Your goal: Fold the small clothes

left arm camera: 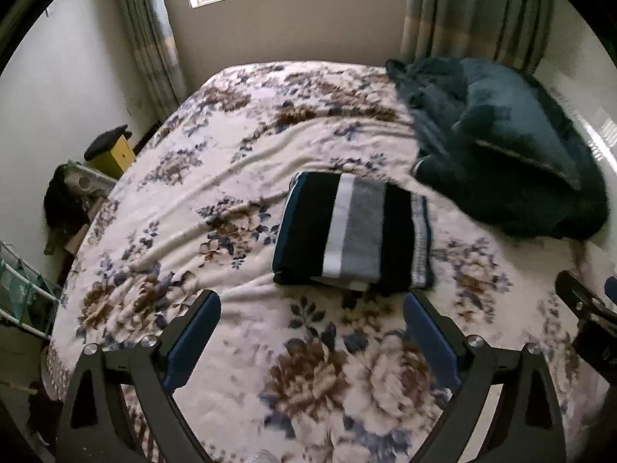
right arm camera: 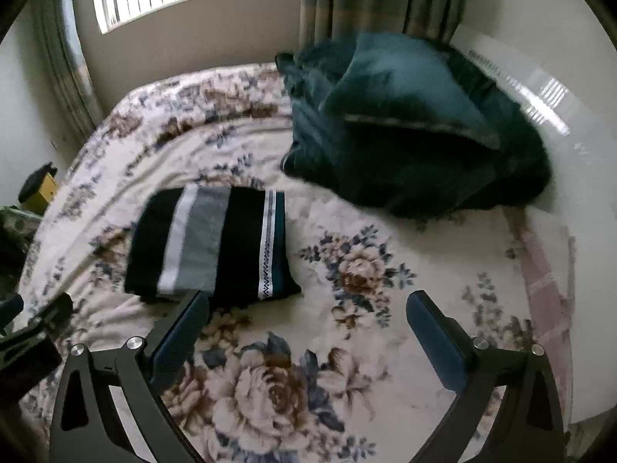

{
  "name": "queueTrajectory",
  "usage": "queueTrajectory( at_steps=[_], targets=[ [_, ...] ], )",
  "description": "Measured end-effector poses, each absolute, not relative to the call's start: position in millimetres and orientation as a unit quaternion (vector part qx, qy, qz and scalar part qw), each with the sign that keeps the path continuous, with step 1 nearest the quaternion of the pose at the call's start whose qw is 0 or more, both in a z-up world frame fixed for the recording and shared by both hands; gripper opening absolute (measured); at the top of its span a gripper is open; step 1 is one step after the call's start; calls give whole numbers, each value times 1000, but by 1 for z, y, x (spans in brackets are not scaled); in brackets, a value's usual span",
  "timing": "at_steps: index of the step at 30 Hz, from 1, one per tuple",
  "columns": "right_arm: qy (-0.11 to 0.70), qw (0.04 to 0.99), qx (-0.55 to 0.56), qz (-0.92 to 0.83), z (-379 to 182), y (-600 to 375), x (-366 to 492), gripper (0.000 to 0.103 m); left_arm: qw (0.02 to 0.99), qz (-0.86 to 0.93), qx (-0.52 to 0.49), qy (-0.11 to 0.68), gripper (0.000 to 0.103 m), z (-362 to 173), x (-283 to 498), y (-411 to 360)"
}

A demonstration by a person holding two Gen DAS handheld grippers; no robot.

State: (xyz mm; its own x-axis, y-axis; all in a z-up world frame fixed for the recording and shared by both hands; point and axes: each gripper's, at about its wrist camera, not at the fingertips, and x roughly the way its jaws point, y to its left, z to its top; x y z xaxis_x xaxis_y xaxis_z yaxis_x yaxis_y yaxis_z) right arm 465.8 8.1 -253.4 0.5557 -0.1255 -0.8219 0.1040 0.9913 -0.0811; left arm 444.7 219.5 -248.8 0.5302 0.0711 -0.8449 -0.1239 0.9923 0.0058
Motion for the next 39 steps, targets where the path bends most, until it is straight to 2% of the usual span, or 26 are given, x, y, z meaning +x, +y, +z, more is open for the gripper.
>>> queueTrajectory(
  at_steps=[11,19,24,27,39],
  targets=[
    [413,909,-22,-39,-118,12,348,103,895,46,-29,442,97,-138,349,203],
    [389,921,-18,-18,-53,2,284,103,904,51,-41,422,97,-95,303,198],
    [381,924,-19,-14,-29,-5,260,103,908,49,-39,413,97,-79,283,191],
    [376,926,-20,-11,-20,-8,250,103,910,46,-36,410,103,-75,274,186],
    [365,931,-17,-8,1,-17,235,103,915,53,-40,399,103,-62,258,183]
  ],
)
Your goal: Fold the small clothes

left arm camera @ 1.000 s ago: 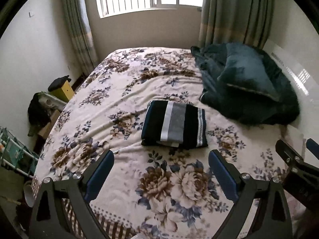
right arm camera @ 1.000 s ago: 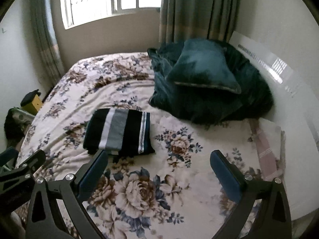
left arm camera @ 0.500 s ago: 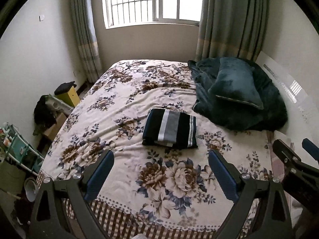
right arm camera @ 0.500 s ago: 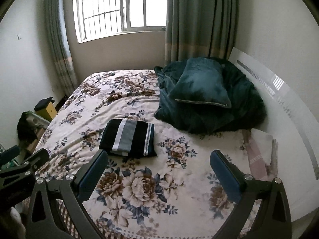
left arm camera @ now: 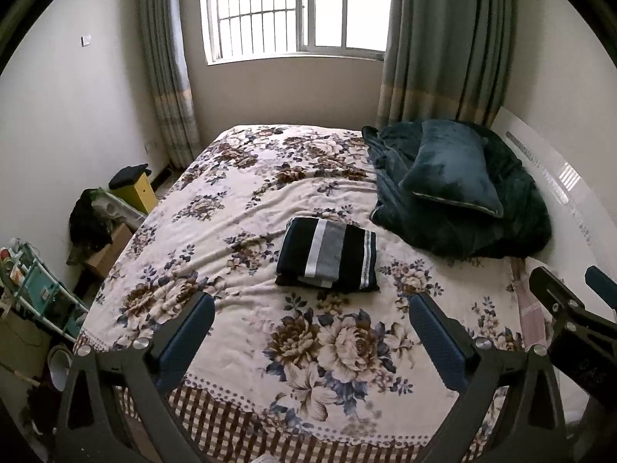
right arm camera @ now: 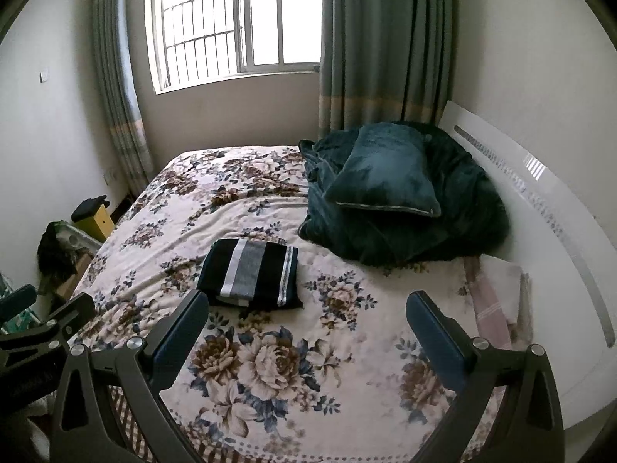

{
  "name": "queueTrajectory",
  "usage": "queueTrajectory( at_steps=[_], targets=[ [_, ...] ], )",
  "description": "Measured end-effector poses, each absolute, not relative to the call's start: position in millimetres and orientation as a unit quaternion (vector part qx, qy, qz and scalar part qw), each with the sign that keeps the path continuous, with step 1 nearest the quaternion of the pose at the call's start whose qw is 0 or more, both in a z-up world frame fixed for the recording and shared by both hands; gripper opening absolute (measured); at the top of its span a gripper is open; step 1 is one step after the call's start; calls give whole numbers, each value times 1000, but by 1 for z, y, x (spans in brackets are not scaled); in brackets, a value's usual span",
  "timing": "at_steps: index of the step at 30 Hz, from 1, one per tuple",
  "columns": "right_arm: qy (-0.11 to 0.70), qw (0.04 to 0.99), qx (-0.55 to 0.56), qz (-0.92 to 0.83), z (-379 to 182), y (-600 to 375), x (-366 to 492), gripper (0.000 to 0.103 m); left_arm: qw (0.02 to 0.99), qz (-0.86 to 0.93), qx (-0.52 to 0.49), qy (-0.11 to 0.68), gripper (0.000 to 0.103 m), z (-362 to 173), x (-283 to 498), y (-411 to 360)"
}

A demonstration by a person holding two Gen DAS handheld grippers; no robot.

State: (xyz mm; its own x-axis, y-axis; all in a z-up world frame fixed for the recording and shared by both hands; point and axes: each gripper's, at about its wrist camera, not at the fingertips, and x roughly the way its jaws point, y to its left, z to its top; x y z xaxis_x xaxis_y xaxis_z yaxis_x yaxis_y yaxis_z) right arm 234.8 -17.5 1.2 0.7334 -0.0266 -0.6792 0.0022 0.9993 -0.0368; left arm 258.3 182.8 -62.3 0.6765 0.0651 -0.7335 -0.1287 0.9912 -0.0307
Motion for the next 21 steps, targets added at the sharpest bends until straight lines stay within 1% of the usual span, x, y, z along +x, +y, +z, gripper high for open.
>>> queueTrajectory(
  at_steps=[21],
  targets=[
    [363,932,-19,5,10,-18,226,103,914,58,-45,398,103,-56,253,186]
  ],
)
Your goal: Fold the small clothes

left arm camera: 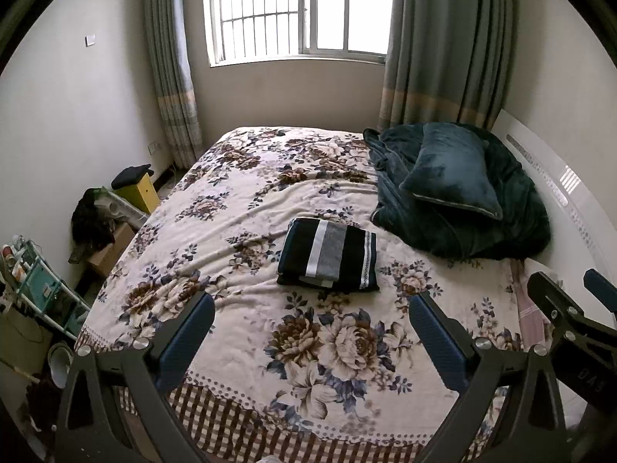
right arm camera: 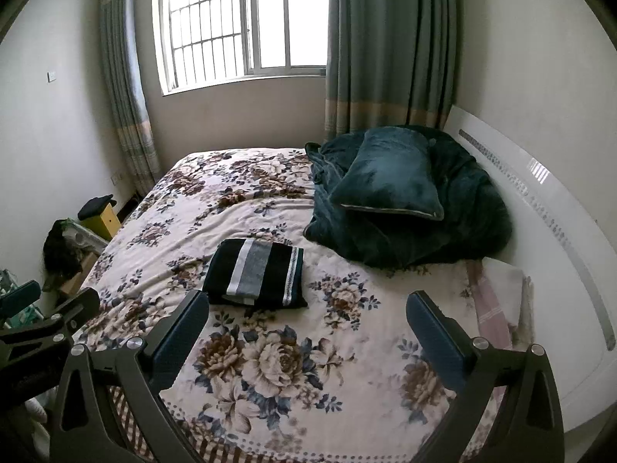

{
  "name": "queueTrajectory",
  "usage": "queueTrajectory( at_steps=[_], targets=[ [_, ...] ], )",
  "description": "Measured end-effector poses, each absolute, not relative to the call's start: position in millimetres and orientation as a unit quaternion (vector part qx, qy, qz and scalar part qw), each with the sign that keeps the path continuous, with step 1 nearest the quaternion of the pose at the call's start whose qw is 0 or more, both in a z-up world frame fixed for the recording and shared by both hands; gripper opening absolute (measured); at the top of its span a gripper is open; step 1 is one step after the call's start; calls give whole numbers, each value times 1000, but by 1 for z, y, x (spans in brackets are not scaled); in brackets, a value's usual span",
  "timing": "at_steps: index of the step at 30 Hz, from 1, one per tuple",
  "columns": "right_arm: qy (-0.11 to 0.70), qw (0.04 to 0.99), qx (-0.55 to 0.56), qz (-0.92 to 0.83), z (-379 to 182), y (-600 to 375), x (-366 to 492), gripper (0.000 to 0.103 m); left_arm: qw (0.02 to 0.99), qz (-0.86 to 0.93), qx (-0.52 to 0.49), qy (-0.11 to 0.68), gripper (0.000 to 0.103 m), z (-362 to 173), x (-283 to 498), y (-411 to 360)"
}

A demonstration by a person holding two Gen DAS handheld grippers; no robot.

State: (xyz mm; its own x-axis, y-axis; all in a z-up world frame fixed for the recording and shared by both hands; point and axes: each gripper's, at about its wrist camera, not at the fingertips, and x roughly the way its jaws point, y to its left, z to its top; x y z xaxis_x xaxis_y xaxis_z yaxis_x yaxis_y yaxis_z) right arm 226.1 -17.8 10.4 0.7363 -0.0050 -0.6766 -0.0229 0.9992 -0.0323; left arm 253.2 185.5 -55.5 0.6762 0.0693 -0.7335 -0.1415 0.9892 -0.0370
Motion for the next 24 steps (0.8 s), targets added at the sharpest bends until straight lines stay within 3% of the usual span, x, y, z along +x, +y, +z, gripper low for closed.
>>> queueTrajectory(
  at_steps=[24],
  targets=[
    [364,931,-21,8,9,-12,219,103,914,61,-44,398,103,-52,248,188]
  ],
)
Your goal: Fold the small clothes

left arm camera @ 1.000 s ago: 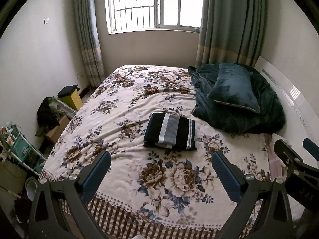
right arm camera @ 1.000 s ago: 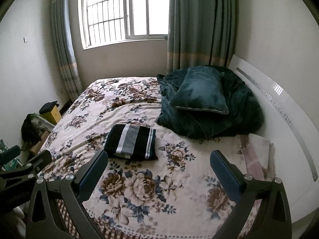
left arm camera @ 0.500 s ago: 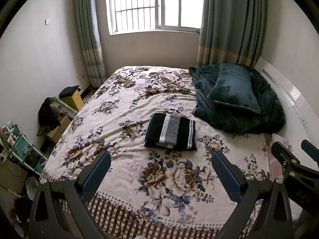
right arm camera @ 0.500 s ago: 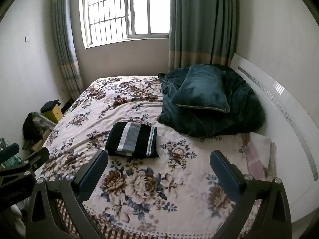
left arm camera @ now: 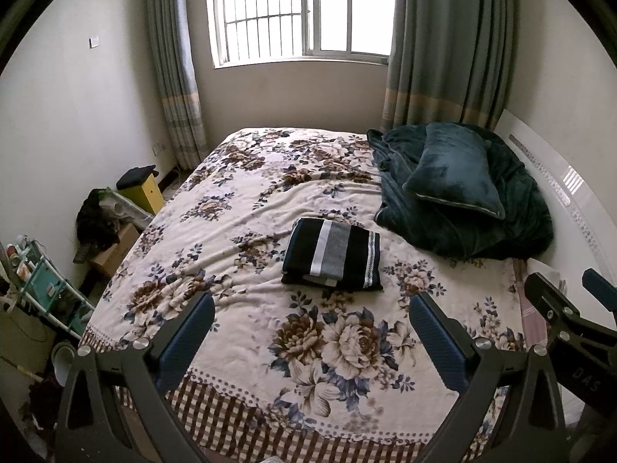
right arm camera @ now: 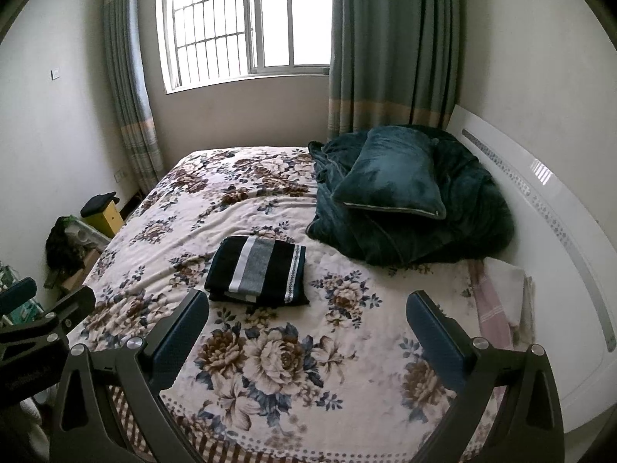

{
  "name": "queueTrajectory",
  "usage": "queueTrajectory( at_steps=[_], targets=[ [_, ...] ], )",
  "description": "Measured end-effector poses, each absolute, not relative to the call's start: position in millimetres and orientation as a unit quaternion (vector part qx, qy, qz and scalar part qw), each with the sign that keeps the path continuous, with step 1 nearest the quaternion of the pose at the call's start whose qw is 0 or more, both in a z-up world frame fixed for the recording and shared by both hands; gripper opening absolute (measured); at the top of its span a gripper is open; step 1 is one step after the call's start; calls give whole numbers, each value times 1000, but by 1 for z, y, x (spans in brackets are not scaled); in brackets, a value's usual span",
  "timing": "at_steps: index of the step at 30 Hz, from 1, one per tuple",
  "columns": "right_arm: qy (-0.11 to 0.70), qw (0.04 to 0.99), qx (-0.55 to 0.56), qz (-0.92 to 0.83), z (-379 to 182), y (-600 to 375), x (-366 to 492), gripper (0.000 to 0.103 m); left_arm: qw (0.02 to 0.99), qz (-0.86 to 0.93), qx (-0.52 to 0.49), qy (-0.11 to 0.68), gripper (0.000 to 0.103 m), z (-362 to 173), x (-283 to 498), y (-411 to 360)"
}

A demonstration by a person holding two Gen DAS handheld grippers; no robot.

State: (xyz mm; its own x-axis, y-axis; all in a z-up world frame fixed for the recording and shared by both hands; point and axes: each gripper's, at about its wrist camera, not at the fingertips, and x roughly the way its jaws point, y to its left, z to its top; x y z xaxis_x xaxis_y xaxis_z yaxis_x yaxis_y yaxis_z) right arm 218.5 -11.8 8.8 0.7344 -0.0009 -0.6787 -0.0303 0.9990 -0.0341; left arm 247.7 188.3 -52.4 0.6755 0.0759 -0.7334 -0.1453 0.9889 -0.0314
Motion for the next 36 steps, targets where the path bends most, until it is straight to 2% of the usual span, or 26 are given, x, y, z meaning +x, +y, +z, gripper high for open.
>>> queueTrajectory(
  at_steps=[36],
  targets=[
    [367,930,-23,4,6,-5,212,103,914,65,-44,397,103,-49,236,201]
  ],
)
